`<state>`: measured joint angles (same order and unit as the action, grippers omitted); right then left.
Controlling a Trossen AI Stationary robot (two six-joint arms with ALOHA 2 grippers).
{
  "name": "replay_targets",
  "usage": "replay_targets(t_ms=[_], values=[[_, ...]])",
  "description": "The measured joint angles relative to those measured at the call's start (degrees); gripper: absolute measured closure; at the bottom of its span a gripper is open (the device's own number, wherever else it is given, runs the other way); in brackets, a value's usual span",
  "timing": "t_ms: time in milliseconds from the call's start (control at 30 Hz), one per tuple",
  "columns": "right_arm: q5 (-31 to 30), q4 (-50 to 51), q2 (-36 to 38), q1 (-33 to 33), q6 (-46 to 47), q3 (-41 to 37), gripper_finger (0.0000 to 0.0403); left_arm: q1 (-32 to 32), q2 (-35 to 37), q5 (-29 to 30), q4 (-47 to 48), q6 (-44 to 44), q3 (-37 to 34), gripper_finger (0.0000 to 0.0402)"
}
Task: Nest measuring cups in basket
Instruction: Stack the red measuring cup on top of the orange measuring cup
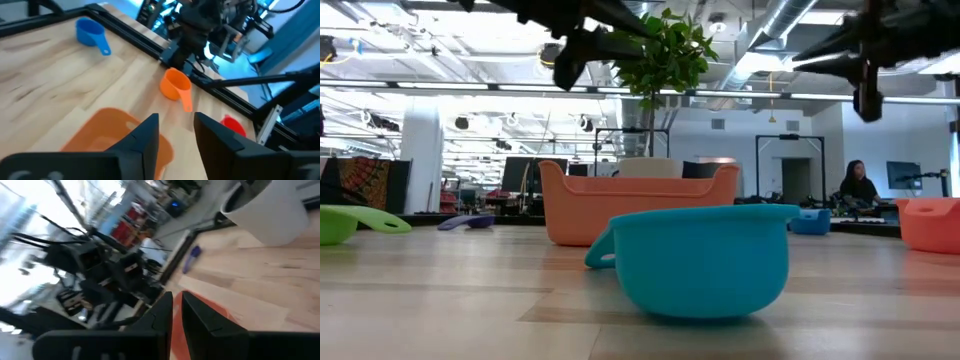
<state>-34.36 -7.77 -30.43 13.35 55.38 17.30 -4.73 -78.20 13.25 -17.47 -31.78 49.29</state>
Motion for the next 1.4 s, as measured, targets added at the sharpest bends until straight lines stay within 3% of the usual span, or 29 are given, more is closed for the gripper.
replay_targets(t_ms=[167, 400, 667, 933, 1067, 1200, 1400], values=[[-6.3, 14.2, -11.3, 4.8, 10.0, 9.7, 0.0337, 0.0, -3.6, -1.6, 0.1, 0.7, 2.9, 0.028], [-5.2, 34.7, -26.1, 8.9, 30.7, 20.8, 0.0337, -0.2, -5.4, -8.3, 0.3, 1.3, 4.6, 0.028], [7.2, 57.0, -39.4, 14.4, 46.9, 34.8, 0.0337, -3.1, -4.9, -15.0, 4.1, 0.1, 4.6, 0.028], [20.2, 76.1, -49.8, 22.3, 57.4, 49.4, 0.0337, -7.4, -5.1, -9.5, 6.5, 5.7, 4.5, 0.028], [27.4, 80.0, -52.6, 25.9, 63.4, 52.9, 0.0336, -7.1, -5.1, -8.0, 6.4, 4.9, 4.5, 0.028], [28.5, 80.6, -54.0, 29.9, 67.4, 53.1, 0.0326, -6.4, -6.1, -7.0, 5.0, 6.6, 4.5, 0.028], [29.9, 81.8, -54.3, 35.2, 70.9, 53.0, 0.0257, -6.2, -8.3, -3.7, -3.6, 4.5, 4.6, 0.028]])
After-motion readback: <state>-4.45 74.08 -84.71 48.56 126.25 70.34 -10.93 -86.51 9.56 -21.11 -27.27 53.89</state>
